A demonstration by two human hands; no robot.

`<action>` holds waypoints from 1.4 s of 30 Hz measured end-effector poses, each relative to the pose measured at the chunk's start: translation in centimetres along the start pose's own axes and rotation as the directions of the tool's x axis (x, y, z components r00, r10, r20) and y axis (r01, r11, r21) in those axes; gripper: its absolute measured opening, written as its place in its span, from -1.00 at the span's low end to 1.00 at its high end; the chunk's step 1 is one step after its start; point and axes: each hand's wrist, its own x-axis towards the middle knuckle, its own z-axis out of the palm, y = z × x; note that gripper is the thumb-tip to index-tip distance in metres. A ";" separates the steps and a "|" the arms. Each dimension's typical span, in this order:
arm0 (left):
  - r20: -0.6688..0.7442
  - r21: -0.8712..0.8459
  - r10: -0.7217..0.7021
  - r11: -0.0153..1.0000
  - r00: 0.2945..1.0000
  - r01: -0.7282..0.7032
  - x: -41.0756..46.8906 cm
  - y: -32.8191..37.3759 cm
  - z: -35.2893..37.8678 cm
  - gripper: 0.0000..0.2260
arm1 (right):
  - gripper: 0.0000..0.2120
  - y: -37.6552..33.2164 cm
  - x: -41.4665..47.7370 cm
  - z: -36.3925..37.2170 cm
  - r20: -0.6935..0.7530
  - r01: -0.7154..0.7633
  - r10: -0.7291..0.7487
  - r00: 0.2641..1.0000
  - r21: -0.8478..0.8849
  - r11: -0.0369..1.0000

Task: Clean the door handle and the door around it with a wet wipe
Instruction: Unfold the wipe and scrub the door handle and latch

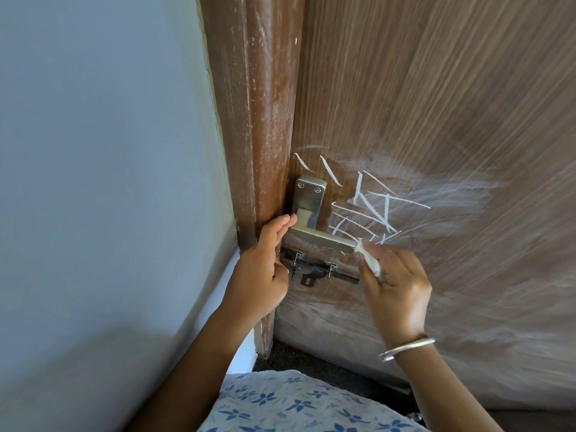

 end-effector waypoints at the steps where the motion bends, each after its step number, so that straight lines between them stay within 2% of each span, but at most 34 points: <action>1: -0.001 0.001 -0.003 1.000 1.000 0.003 0.0 0.0 0.0 -0.35 | -0.90 0.1 0.3 0.0 0.003 0.095 -0.095 0.995 -0.081 0.992; 3: -0.003 0.002 -0.012 1.000 1.000 0.012 0.1 0.0 0.1 -0.35 | -0.94 0.1 0.8 0.1 0.037 0.233 -0.230 0.972 -0.196 0.952; 6: -0.003 0.006 -0.012 1.000 1.000 0.012 0.1 0.0 0.2 -0.35 | -0.93 -0.8 1.5 0.7 0.103 0.353 -0.338 0.935 -0.225 0.908; 9: 0.010 0.002 -0.006 1.000 1.000 0.006 0.2 -0.1 0.2 -0.32 | -0.90 -2.2 2.4 1.7 0.160 0.403 -0.372 0.914 -0.257 0.879; 11: 0.022 -0.015 -0.002 1.000 1.000 0.002 0.2 -0.2 0.1 -0.31 | -0.88 -2.6 2.7 2.1 0.189 0.382 -0.340 0.921 -0.279 0.881; 15: 0.052 -0.040 -0.023 0.999 0.998 0.025 0.3 -0.1 -0.1 -0.29 | -0.87 -1.8 2.3 1.6 0.187 0.277 -0.238 0.953 -0.220 0.935; 18: 0.064 -0.029 -0.018 0.999 0.998 0.020 0.3 0.1 -0.1 -0.28 | -0.87 -1.0 1.9 0.7 0.122 0.073 -0.062 0.991 -0.088 0.993; 21: 0.067 -0.017 -0.027 0.999 0.997 0.028 0.2 0.0 0.0 -0.30 | -0.90 -0.8 1.8 0.3 0.126 -0.214 0.203 0.971 0.087 0.973; 22: 0.064 -0.010 -0.029 1.000 0.998 0.030 0.2 -0.1 0.0 -0.30 | -0.92 -0.8 1.8 0.4 0.142 -0.347 0.326 0.935 0.161 0.924; 23: 0.060 -0.003 -0.028 1.000 0.998 0.028 0.2 -0.1 0.0 -0.30 | -0.92 -0.8 1.8 0.5 0.186 -0.491 0.456 0.870 0.258 0.832; 25: 0.052 0.014 -0.017 1.000 0.998 0.016 0.1 -0.1 0.1 -0.30 | -0.85 -1.2 1.9 0.5 0.320 -0.704 0.641 0.698 0.470 0.532; 28: 0.048 0.020 -0.012 1.000 0.999 0.011 0.1 -0.2 0.1 -0.30 | -0.86 -1.7 2.0 0.5 0.467 -0.765 0.724 0.508 0.631 0.130; 29: 0.047 0.019 -0.013 1.000 0.999 0.012 0.1 -0.3 0.1 -0.30 | -0.89 -1.7 2.0 0.5 0.500 -0.757 0.729 0.468 0.652 0.039; 30: 0.045 0.020 -0.011 1.000 0.999 0.010 0.1 -0.3 0.1 -0.30 | -0.91 -1.7 2.0 0.4 0.522 -0.756 0.727 0.447 0.655 -0.005; 31: 0.043 0.022 -0.007 1.000 0.999 0.006 0.1 -0.3 0.1 -0.29 | -0.91 -1.6 2.1 0.3 0.524 -0.769 0.721 0.452 0.638 0.018; 32: 0.039 0.023 -0.002 1.000 0.999 0.001 0.1 -0.2 0.0 -0.29 | -0.91 -1.5 2.2 0.1 0.515 -0.792 0.712 0.477 0.603 0.094; 35: 0.035 0.021 -0.004 1.000 0.999 0.004 0.0 -0.2 0.0 -0.29 | -0.84 -1.2 2.7 -0.7 0.470 -0.798 0.667 0.578 0.496 0.342; 37: 0.036 0.016 -0.011 1.000 0.999 0.011 0.0 -0.1 0.0 -0.30 | -0.78 -0.8 3.0 -1.4 0.418 -0.742 0.613 0.670 0.413 0.528; 40: 0.031 0.001 -0.017 1.000 0.999 0.017 -0.1 0.1 -0.1 -0.32 | -0.78 -0.7 3.5 -2.3 0.285 -0.477 0.426 0.859 0.138 0.868; 42: 0.024 -0.005 -0.020 1.000 1.000 0.021 -0.1 0.1 -0.1 -0.32 | -0.75 -1.2 3.7 -2.6 0.227 -0.277 0.268 0.936 0.010 0.961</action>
